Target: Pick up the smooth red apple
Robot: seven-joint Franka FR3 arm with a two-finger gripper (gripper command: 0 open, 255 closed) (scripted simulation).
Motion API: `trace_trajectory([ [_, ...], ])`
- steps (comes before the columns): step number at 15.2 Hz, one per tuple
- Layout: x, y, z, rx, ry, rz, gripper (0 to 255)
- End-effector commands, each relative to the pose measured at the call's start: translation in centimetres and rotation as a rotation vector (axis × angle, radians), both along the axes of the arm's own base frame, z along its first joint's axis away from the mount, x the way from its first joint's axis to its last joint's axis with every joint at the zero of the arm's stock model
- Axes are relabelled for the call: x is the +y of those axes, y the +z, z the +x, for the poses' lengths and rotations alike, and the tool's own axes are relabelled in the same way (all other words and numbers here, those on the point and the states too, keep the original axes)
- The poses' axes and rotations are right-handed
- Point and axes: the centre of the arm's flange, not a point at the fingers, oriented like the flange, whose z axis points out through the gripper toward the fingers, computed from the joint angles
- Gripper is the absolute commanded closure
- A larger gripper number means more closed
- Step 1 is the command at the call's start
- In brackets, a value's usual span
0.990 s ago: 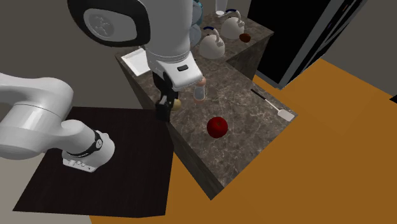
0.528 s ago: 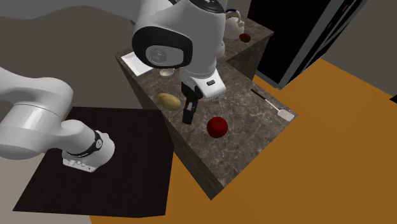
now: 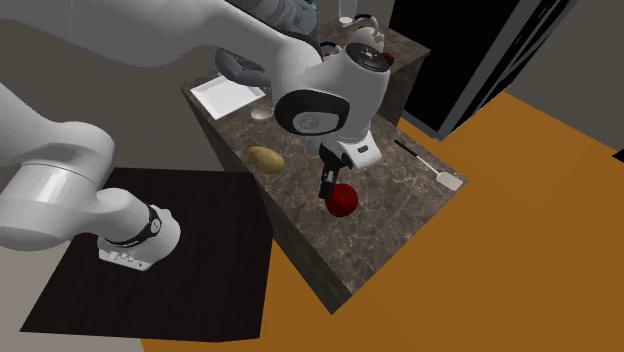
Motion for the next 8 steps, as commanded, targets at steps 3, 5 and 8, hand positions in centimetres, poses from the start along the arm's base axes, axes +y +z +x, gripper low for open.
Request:
trace_trajectory([
  [3,1.7,-3.8,3.3,0.003,-0.011,0.011,0],
  [5,2.5,-5.7,4.9,0.005,-0.016,0.017,0],
  [8,3.3,-8.0,6.4,0.007,-0.021,0.022,0],
])
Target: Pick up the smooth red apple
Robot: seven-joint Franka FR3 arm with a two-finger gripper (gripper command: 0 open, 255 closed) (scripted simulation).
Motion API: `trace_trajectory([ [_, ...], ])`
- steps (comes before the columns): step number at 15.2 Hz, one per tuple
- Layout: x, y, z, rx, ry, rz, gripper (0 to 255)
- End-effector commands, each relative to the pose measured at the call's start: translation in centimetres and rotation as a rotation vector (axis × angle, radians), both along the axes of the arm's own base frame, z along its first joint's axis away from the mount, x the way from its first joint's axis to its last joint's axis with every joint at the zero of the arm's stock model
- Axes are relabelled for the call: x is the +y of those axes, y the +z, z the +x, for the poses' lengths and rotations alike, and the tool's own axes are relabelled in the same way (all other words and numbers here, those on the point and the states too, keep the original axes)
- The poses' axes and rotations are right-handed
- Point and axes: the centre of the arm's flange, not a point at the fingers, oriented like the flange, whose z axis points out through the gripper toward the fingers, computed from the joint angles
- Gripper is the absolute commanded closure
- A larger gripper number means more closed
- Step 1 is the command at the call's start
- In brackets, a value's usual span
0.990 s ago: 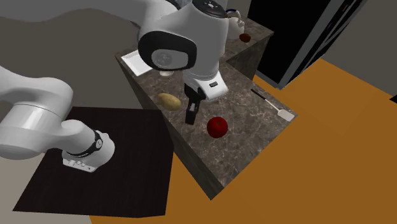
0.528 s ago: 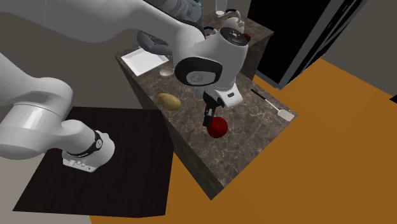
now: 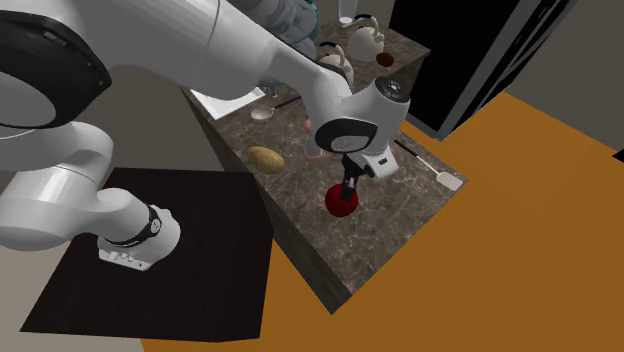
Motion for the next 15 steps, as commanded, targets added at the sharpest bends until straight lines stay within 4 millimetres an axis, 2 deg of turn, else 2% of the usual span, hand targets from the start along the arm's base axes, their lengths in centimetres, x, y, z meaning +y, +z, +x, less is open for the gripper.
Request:
trace_trajectory([
  [1,0.3,-1.2,0.7,0.0,-0.002,0.002,0],
  [6,0.3,-3.9,0.7,0.0,-0.002,0.002,0],
  [8,0.3,-4.2,0.7,0.0,-0.002,0.002,0],
  [9,0.3,-4.1,0.6,0.0,-0.002,0.002,255],
  [15,0.2,-4.1,0.6,0.0,-0.002,0.002,255],
])
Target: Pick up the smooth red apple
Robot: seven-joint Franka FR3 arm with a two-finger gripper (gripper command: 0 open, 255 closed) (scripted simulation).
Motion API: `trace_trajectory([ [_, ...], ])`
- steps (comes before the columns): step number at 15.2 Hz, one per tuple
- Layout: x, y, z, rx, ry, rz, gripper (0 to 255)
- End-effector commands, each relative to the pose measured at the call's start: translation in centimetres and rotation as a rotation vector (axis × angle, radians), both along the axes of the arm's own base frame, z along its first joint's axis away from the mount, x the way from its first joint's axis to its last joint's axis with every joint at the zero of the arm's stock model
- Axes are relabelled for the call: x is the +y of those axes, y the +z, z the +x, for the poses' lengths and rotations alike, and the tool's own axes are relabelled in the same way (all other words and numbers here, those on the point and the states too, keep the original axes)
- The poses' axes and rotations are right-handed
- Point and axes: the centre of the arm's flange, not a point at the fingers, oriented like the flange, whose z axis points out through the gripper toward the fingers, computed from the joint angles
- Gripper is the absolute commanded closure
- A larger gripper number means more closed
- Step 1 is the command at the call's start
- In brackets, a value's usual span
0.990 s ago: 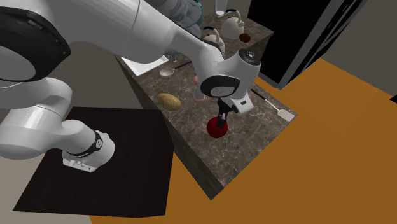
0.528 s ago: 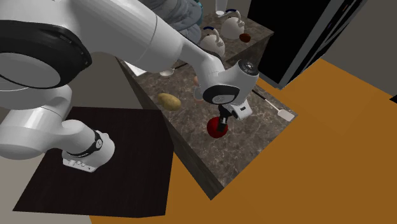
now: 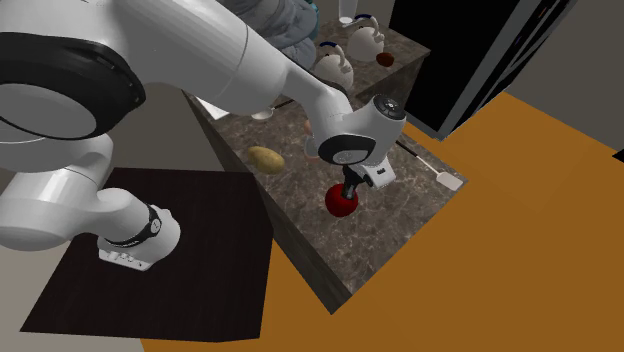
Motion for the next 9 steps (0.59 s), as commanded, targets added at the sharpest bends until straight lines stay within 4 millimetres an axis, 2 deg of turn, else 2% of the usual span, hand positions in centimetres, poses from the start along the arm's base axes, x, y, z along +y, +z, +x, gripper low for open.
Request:
trace_trajectory([
  [1,0.0,0.0,0.0,0.0,0.0,0.0,255],
  [3,0.0,-0.1,0.1,0.0,0.0,0.0,255],
  [9,0.0,3.1,0.1,0.0,0.0,0.0,255],
])
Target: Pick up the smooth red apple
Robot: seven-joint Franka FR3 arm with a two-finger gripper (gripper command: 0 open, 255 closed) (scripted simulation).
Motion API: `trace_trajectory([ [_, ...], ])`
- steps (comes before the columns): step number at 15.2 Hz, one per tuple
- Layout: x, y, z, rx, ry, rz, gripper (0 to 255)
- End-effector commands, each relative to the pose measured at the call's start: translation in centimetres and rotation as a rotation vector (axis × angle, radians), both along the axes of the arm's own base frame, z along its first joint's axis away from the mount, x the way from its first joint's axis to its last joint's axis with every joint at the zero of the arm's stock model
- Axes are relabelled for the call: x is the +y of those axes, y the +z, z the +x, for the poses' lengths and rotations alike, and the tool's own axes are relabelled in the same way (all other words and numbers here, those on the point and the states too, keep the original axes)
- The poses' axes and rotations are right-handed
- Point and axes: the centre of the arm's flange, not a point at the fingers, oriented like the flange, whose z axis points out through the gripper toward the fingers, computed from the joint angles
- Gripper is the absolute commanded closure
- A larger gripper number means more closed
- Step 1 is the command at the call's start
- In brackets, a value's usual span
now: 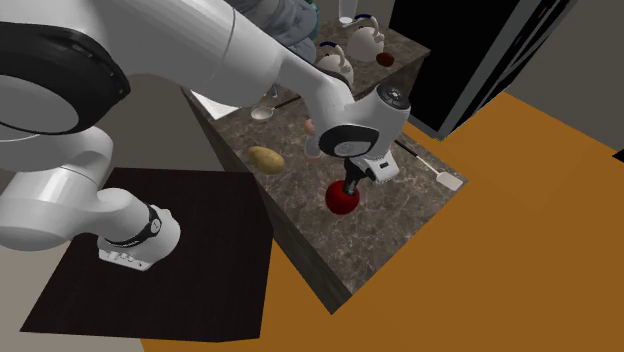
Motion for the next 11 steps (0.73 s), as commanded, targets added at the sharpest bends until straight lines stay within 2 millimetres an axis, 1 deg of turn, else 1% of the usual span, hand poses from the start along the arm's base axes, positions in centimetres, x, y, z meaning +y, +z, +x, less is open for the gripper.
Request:
trace_trajectory([
  [1,0.0,1.2,0.0,0.0,0.0,0.0,255],
  [9,0.0,5.4,0.0,0.0,0.0,0.0,255],
  [11,0.0,5.5,0.0,0.0,0.0,0.0,255],
])
